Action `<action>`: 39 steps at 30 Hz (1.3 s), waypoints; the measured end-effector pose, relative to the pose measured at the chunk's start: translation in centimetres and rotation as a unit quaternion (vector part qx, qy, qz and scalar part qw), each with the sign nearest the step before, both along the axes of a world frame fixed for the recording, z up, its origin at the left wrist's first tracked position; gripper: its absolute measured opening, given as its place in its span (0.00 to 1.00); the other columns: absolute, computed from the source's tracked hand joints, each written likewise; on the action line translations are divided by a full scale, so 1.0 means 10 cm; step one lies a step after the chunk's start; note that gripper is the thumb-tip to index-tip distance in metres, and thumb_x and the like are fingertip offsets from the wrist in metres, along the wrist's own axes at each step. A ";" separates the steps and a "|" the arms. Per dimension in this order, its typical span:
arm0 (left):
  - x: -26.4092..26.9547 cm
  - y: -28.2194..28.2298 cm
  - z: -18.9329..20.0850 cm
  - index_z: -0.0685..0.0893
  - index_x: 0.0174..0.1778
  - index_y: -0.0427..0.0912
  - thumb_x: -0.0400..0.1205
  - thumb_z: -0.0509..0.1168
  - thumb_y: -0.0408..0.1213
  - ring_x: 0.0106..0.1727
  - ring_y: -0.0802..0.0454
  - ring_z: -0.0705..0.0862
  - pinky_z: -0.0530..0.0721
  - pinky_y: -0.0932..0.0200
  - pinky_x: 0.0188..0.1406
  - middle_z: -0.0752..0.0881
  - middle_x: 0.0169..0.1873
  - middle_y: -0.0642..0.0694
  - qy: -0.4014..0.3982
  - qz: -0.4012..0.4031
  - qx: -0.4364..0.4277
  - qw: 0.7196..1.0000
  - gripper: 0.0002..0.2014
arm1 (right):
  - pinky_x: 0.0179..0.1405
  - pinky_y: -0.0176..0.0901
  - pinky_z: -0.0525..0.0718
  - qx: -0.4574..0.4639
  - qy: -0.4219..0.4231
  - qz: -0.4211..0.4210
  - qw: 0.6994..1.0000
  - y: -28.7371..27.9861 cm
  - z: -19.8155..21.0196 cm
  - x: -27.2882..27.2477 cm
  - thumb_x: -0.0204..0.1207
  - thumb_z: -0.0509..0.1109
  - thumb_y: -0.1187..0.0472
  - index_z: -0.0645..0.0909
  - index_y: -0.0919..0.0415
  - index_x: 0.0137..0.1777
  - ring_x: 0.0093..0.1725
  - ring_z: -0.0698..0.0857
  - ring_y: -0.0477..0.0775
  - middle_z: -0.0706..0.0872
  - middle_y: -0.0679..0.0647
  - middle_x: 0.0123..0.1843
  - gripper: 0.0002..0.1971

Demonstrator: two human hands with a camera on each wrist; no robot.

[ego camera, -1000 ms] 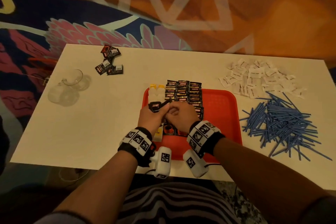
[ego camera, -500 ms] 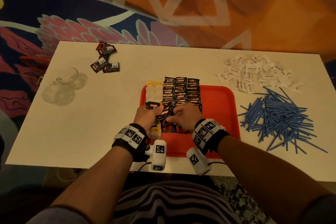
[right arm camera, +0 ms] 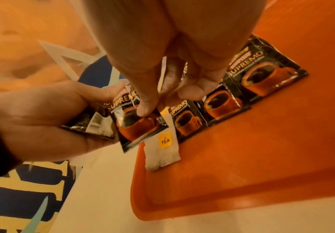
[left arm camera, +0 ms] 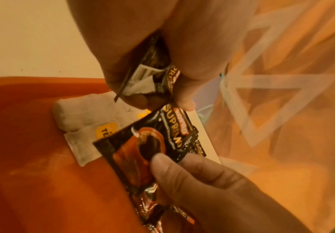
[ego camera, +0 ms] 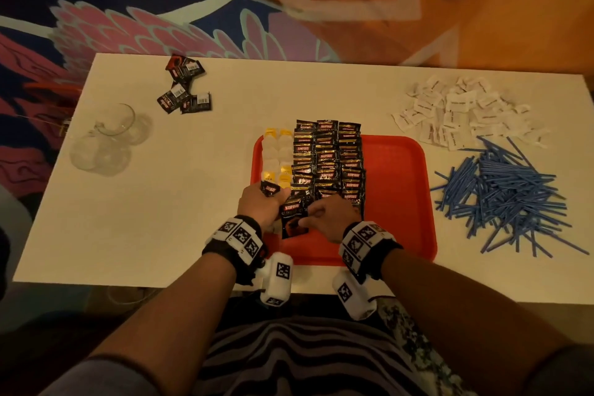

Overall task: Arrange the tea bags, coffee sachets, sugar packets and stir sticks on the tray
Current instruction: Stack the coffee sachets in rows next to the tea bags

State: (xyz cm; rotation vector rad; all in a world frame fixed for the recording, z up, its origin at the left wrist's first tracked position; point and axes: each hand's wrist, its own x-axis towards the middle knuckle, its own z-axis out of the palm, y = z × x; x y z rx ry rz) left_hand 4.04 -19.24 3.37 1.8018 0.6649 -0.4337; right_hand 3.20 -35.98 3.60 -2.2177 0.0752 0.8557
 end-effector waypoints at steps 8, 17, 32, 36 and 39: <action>-0.03 0.19 -0.02 0.85 0.38 0.39 0.85 0.68 0.36 0.26 0.51 0.81 0.82 0.59 0.25 0.84 0.28 0.45 0.066 0.088 -0.089 0.990 0.10 | 0.39 0.35 0.82 -0.083 0.035 -0.064 0.994 -0.10 -0.33 -0.07 0.77 0.74 0.59 0.79 0.54 0.35 0.41 0.84 0.46 0.83 0.48 0.39 0.11; -0.06 0.34 -0.04 0.83 0.41 0.36 0.86 0.66 0.34 0.22 0.52 0.79 0.79 0.57 0.25 0.82 0.27 0.43 0.086 0.096 -0.127 0.983 0.09 | 0.39 0.51 0.90 -0.082 0.027 -0.167 0.982 0.02 -0.38 -0.04 0.71 0.79 0.63 0.75 0.57 0.46 0.39 0.87 0.54 0.84 0.54 0.40 0.14; -0.05 0.29 -0.02 0.80 0.45 0.36 0.87 0.60 0.32 0.25 0.46 0.81 0.84 0.55 0.23 0.83 0.30 0.41 0.084 0.129 -0.153 0.976 0.07 | 0.46 0.51 0.90 -0.078 0.019 -0.149 0.986 -0.01 -0.42 0.01 0.70 0.80 0.58 0.79 0.54 0.44 0.42 0.85 0.50 0.84 0.50 0.44 0.11; -0.03 0.29 -0.07 0.90 0.45 0.42 0.80 0.68 0.35 0.46 0.37 0.90 0.88 0.33 0.55 0.92 0.41 0.39 0.063 0.102 -0.099 0.988 0.05 | 0.48 0.51 0.90 -0.066 0.014 -0.153 0.986 -0.06 -0.38 0.03 0.71 0.79 0.56 0.80 0.54 0.44 0.44 0.86 0.50 0.85 0.50 0.44 0.09; -0.02 0.22 -0.02 0.92 0.42 0.44 0.81 0.72 0.33 0.45 0.38 0.92 0.89 0.33 0.51 0.93 0.42 0.39 0.050 0.078 -0.107 0.990 0.05 | 0.46 0.42 0.86 -0.041 -0.003 -0.111 0.993 -0.06 -0.28 0.06 0.73 0.77 0.49 0.81 0.51 0.43 0.47 0.85 0.45 0.86 0.45 0.45 0.09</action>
